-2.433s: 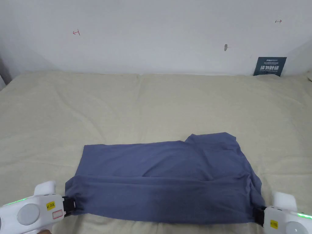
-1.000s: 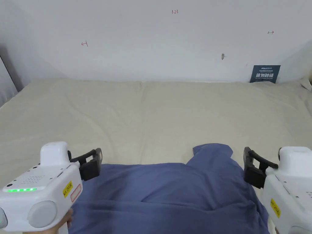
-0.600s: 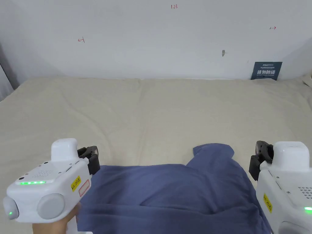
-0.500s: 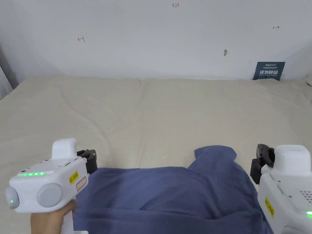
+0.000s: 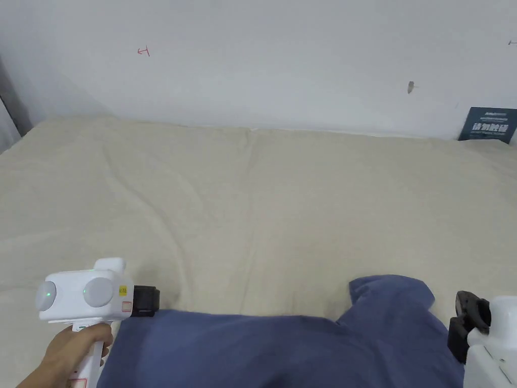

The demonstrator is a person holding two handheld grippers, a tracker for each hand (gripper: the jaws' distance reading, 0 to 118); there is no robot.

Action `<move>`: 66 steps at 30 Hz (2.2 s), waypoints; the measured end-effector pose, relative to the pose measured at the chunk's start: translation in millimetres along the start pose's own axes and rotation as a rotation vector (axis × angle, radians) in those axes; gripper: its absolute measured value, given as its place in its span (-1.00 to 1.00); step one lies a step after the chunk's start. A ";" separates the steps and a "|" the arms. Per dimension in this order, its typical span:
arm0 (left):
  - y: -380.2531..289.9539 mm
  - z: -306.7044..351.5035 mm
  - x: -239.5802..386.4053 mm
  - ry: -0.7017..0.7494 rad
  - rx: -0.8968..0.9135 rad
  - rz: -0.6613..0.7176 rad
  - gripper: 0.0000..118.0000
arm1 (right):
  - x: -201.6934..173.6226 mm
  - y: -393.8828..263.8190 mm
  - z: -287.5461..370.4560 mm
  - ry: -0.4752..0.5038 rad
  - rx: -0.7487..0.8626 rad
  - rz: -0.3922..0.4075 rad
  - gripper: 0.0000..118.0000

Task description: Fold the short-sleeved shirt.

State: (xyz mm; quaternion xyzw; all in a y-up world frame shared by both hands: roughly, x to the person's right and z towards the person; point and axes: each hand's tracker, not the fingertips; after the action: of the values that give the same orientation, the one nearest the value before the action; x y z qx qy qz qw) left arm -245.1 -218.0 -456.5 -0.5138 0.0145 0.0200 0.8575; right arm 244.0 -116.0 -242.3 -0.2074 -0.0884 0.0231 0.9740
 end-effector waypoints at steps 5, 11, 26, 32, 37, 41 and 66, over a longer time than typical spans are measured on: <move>-8.6 -27.5 2.6 0.008 -0.048 0.002 -0.02 | 7.8 -6.0 -27.2 0.007 -0.060 -0.028 -1.00; -19.9 -13.0 8.6 -0.049 0.041 -0.039 -0.83 | 37.4 -12.4 -81.4 0.052 -0.230 -0.150 -0.88; -28.9 67.0 0.2 -0.222 0.161 0.050 -0.97 | 47.4 -75.0 -209.2 -0.020 -0.618 -0.117 0.33; -40.7 80.1 -1.2 -0.212 0.175 0.070 -0.97 | 41.5 -66.2 -175.0 0.049 -0.609 -0.073 -1.00; -57.9 113.2 -5.9 -0.218 0.206 0.086 -0.97 | 56.0 -38.5 -110.6 0.089 -0.463 -0.123 -1.00; -75.6 143.7 -15.1 -0.210 0.234 0.100 -0.97 | 69.8 -16.9 -35.8 0.134 -0.350 -0.146 -1.00; -243.8 114.3 -52.3 -0.143 0.005 0.189 -0.14 | 67.8 -172.6 111.9 0.019 -0.535 -0.293 -0.77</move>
State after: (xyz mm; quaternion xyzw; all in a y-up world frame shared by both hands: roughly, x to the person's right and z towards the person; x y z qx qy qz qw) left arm -284.8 -233.0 -185.5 -0.5055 0.0017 0.1375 0.8518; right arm 291.9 -223.3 -60.3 -0.4418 -0.1110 -0.1437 0.8785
